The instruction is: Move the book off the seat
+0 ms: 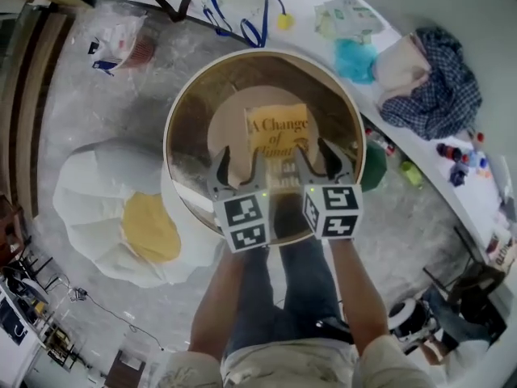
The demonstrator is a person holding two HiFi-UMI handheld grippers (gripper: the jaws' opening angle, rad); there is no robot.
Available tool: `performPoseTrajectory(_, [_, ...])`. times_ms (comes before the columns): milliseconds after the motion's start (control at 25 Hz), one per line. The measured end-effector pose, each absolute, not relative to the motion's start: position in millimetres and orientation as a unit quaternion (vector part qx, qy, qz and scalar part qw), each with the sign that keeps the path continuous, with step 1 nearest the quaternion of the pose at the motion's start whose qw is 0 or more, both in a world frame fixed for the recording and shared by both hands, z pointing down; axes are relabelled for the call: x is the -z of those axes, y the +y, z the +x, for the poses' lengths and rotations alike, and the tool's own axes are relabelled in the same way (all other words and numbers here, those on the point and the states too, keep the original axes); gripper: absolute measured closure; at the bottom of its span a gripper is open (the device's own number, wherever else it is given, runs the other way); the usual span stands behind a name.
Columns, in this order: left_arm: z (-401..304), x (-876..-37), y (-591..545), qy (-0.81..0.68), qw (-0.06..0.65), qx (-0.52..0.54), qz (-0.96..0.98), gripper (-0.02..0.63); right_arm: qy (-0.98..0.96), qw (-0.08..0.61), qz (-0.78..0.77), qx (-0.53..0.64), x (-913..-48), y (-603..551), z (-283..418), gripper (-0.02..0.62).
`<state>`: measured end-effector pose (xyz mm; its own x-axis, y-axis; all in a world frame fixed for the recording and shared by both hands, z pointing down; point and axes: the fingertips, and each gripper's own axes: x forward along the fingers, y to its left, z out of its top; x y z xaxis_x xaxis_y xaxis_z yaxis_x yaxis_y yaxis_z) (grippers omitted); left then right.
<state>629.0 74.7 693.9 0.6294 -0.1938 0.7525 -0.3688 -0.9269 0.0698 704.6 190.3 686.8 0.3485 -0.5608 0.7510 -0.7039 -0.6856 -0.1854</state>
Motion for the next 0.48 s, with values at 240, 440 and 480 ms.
performPoseTrajectory(240, [635, -620, 62, -0.166, 0.085, -0.372, 0.909, 0.36, -0.395, 0.067, 0.842, -0.36, -601, 174, 714, 0.407])
performPoseTrajectory(440, [638, -541, 49, -0.166, 0.075, -0.324, 0.928, 0.36, -0.412, 0.062, 0.853, -0.313, -522, 160, 712, 0.407])
performPoseTrajectory(480, [641, -523, 46, -0.165, 0.071, -0.313, 0.933, 0.36, -0.414, 0.061, 0.857, -0.301, -505, 158, 713, 0.407])
